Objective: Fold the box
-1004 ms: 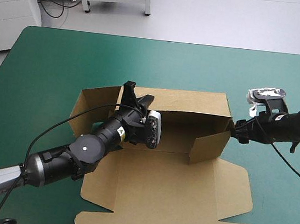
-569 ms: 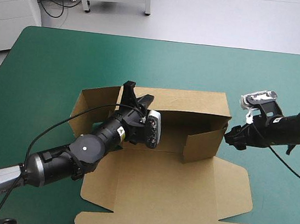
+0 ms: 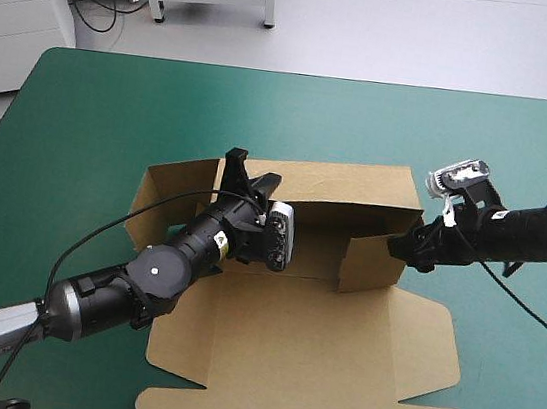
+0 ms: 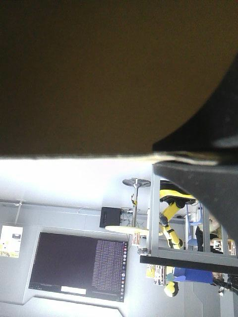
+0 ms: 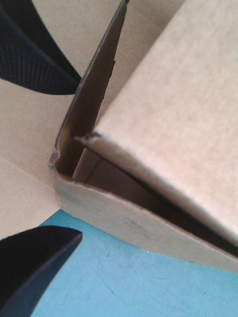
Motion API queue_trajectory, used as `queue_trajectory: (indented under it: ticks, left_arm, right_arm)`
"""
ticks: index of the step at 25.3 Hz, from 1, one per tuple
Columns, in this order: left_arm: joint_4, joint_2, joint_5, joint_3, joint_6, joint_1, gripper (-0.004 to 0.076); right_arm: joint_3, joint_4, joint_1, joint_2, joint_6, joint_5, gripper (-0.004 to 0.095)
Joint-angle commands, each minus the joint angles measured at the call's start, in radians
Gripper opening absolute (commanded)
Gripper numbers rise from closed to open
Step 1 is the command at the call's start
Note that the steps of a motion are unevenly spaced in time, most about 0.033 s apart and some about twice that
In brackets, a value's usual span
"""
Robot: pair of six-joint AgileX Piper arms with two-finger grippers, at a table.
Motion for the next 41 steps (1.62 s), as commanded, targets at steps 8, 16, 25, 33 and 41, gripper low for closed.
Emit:
queue_trajectory:
  ticks: [8,16,25,33,41]
  left_arm:
    - [0.012,-0.032,-0.017,-0.025,-0.016,-0.004,-0.0032]
    - [0.012,-0.004,-0.013,-0.024,-0.016,-0.004,-0.0032]
    - [0.005,0.045,-0.008,-0.021,-0.014,-0.004,-0.0031]
    - [-0.006,0.064,-0.038,-0.021,0.015,-0.004,-0.0031]
    - [0.004,0.071,-0.009,-0.021,0.015,-0.004,-0.0031]
  right_arm:
    - [-0.024,0.072,-0.004,-0.022,-0.130,-0.041,0.0684]
    - [-0.024,0.047,0.064,0.045,-0.135,-0.093,0.0685]
    - [-0.024,-0.030,0.083,0.054,-0.133,-0.173,0.0684]
    - [-0.024,-0.019,0.083,0.067,-0.133,-0.194,0.0615]
    - [-0.024,0.002,0.115,0.100,-0.138,-0.179,0.0256]
